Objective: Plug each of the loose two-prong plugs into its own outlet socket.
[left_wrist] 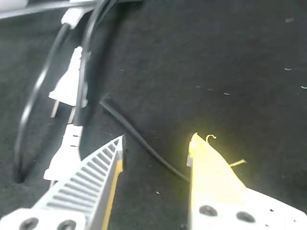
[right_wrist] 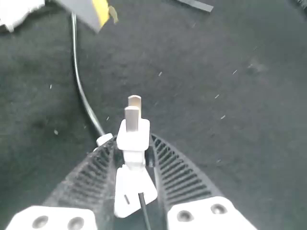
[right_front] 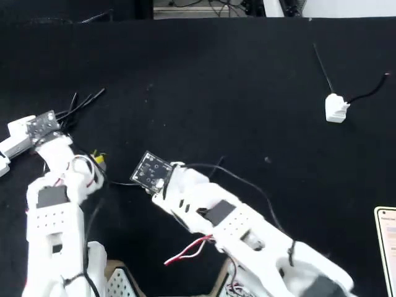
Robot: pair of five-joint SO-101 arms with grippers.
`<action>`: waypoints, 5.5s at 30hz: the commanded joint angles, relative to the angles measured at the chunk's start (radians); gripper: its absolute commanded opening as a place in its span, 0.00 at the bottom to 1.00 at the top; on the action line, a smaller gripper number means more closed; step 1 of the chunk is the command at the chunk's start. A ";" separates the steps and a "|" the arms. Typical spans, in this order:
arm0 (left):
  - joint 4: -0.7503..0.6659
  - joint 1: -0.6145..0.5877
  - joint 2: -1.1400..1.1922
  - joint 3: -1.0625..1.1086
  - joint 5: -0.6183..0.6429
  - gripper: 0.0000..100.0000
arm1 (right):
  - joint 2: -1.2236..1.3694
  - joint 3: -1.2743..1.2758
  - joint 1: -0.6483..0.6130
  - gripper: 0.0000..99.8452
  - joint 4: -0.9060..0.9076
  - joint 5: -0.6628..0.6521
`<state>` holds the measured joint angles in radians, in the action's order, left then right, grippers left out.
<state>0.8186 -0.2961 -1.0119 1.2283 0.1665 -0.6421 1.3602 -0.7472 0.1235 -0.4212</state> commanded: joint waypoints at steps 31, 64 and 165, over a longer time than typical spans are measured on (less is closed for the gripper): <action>0.173 0.303 -0.756 0.245 -0.132 0.22 | -0.087 -0.018 -0.098 0.01 -0.011 0.107; 0.176 0.294 -0.801 0.285 -0.187 0.22 | -0.349 -0.016 -0.095 0.01 0.218 0.107; 0.123 0.071 -0.790 0.278 -0.095 0.22 | -0.424 -0.174 0.104 0.01 0.572 0.242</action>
<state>0.9674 -0.2102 -1.8098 1.5428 0.0560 -1.1761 1.3080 -0.6613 0.6513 -0.1895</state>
